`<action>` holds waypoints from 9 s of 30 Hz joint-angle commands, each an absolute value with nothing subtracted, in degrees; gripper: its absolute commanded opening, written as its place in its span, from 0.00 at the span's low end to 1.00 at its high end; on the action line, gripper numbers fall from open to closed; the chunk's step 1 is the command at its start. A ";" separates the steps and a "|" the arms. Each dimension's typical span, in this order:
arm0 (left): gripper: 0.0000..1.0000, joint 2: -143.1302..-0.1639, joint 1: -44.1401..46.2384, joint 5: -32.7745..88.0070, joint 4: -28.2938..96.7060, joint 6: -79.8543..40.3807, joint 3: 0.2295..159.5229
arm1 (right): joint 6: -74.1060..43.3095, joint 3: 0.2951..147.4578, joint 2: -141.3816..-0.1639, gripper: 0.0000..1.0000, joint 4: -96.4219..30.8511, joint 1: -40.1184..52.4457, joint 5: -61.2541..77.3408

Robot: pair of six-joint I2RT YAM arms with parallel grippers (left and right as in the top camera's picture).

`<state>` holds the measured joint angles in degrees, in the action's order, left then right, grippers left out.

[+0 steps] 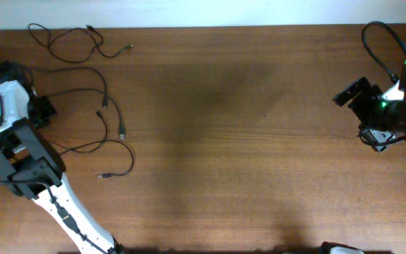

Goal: Untangle cables

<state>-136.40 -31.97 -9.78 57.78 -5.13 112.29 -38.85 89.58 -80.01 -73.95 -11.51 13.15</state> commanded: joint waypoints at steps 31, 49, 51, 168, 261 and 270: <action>0.00 -140.03 -41.19 15.62 60.20 -1.37 115.63 | -38.74 89.41 -80.20 0.99 -73.54 -11.20 13.26; 0.00 -140.14 -27.27 3.29 75.72 -6.96 114.34 | -38.74 89.41 -80.20 0.99 -73.25 -11.20 13.26; 0.00 -140.14 -27.24 3.20 77.73 -8.34 114.34 | -38.74 89.41 -80.20 0.99 -73.23 -11.20 13.26; 0.54 -113.97 -53.04 10.33 33.06 -11.55 92.53 | -34.22 89.43 -84.90 0.99 -73.73 -11.22 16.27; 0.99 -95.77 -18.52 21.61 63.72 -6.35 83.83 | -9.98 89.19 -59.16 0.99 -80.60 -11.27 23.31; 0.99 -95.77 -18.52 21.61 63.75 -6.35 83.83 | -7.73 79.77 -39.40 0.99 -81.71 -11.27 18.59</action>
<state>-96.01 -18.44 22.04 63.66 -6.83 83.57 -8.82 83.00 -43.51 -81.84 -11.51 20.43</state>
